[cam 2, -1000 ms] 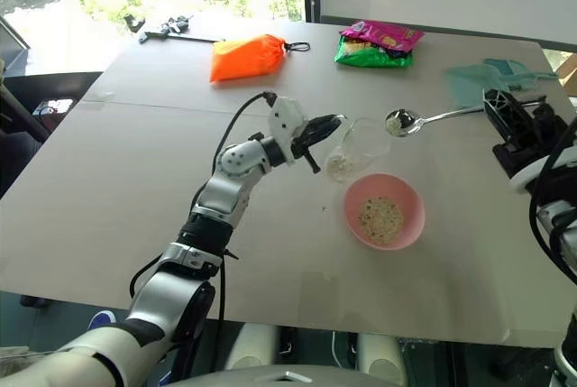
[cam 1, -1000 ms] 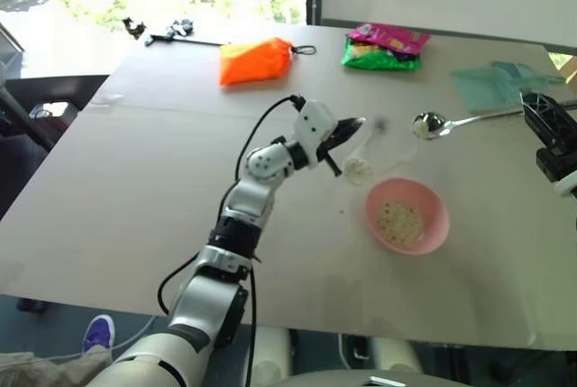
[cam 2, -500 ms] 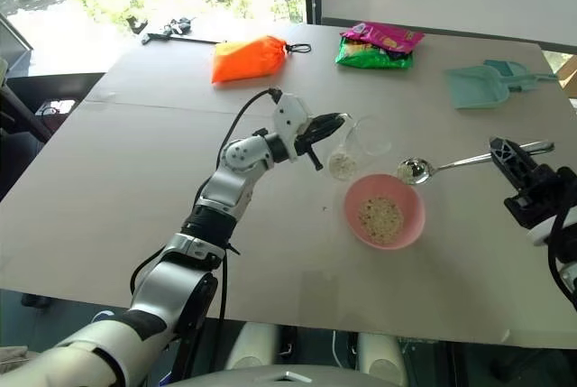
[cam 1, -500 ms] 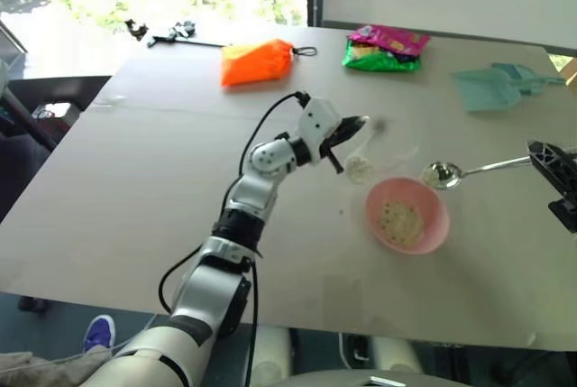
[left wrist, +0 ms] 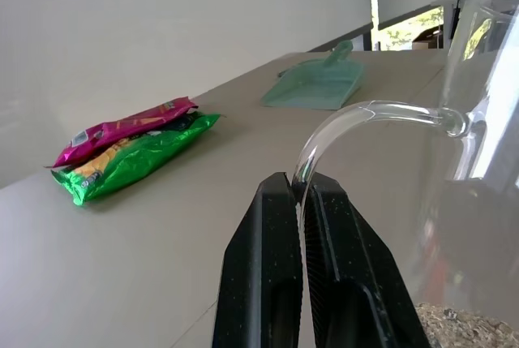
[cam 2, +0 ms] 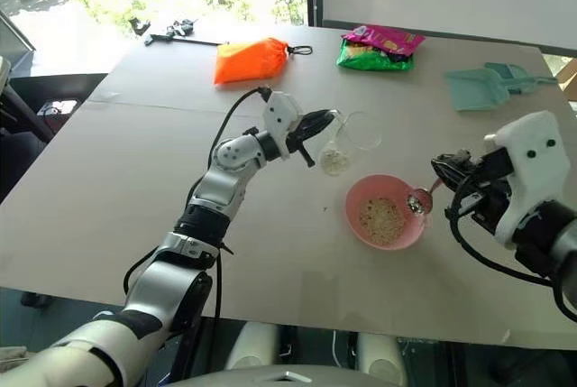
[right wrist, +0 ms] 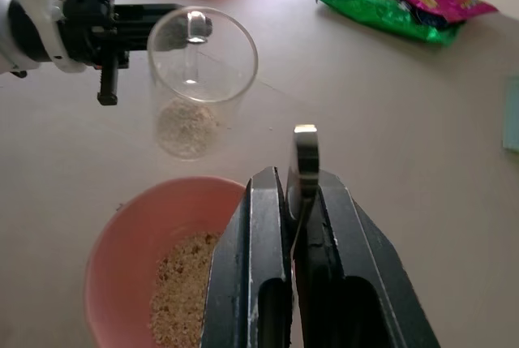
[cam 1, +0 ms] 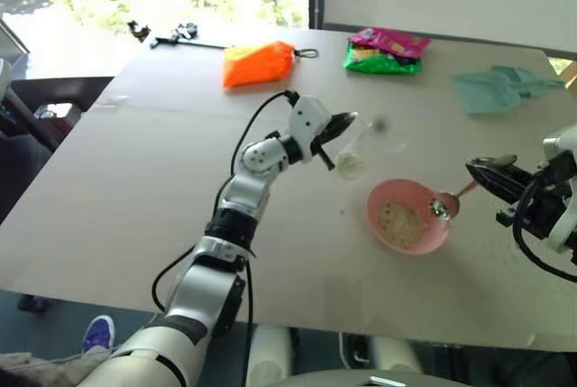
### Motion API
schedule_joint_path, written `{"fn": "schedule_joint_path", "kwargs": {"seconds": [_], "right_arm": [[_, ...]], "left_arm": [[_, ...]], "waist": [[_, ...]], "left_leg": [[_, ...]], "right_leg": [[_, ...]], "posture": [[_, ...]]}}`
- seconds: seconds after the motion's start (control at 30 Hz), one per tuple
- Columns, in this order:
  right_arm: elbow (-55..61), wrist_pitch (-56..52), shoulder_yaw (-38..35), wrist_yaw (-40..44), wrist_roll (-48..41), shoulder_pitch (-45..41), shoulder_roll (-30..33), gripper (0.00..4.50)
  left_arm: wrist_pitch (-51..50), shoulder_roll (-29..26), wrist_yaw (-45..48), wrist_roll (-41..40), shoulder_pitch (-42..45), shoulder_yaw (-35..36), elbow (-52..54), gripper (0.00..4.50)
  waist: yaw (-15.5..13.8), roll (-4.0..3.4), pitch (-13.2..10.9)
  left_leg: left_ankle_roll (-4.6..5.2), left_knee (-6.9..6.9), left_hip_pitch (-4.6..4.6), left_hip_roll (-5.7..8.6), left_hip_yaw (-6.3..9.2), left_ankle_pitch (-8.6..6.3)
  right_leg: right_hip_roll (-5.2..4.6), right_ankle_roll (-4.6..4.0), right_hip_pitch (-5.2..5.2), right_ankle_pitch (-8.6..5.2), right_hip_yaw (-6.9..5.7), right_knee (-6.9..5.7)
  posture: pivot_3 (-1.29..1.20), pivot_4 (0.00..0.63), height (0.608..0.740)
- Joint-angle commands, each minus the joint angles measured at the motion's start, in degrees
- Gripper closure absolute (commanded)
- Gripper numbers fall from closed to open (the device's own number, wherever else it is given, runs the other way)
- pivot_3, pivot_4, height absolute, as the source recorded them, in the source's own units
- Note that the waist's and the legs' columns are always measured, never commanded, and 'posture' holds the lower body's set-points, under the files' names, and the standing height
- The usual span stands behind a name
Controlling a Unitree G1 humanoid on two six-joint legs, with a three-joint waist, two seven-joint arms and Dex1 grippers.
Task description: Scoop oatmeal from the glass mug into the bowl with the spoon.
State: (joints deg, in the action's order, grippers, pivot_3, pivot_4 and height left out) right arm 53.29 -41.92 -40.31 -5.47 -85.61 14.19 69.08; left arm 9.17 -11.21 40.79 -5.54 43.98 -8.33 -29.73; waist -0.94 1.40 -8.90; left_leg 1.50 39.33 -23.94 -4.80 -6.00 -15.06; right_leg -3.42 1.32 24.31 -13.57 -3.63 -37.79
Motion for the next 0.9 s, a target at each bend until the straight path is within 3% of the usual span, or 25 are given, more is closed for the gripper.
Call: {"fn": "schedule_joint_path", "kwargs": {"seconds": [0.03,0.23,0.4,0.7,0.9], "right_arm": [[0.8,2.0,-1.5,5.5,4.1,-1.9,-1.4,4.5],[-5.5,7.2,-1.8,1.4,-9.8,-8.4,-6.1,4.5],[-12.1,11.5,7.1,-5.5,-16.5,-20.4,-7.7,4.5],[-18.1,9.0,23.0,-6.6,-10.0,-35.1,-13.1,4.5],[-21.1,5.8,32.9,-4.7,0.7,-42.5,-19.2,4.5]], "left_arm": [[1.1,0.1,-0.8,-0.1,0.2,1.0,4.0,4.41],[1.1,-0.1,-1.7,-0.1,-0.1,1.1,4.3,4.41],[0.5,0.1,-2.6,-0.4,-1.1,1.2,6.1,4.41],[-2.2,0.6,-4.3,-1.5,-3.7,2.1,12.9,4.41],[-4.6,0.9,-5.8,-2.1,-5.5,2.9,16.7,4.41]], "waist": [[0.0,0.0,0.0],[0.1,0.03,0.0],[0.2,0.02,0.0],[0.1,0.0,0.0],[0.2,-0.02,0.0]], "left_leg": [[0.0,0.0,0.0,0.01,0.01,0.0],[0.0,0.02,0.03,0.03,0.05,0.0],[0.0,0.01,0.11,0.03,0.02,0.0],[-0.02,0.01,0.1,0.02,-0.05,0.01],[-0.02,0.01,0.09,0.02,-0.13,0.01]], "right_leg": [[0.0,0.0,-0.01,0.0,0.0,0.0],[0.0,0.0,-0.08,0.0,0.0,0.02],[0.03,-0.01,-0.1,0.0,0.05,-0.03],[0.03,-0.01,-0.09,0.0,0.1,-0.03],[0.03,-0.01,-0.09,0.0,0.08,-0.03]], "posture": [[0.0,0.15,0.74],[0.0,0.15,0.74],[0.0,0.15,0.74],[0.0,0.15,0.74],[0.0,0.15,0.74]]}}
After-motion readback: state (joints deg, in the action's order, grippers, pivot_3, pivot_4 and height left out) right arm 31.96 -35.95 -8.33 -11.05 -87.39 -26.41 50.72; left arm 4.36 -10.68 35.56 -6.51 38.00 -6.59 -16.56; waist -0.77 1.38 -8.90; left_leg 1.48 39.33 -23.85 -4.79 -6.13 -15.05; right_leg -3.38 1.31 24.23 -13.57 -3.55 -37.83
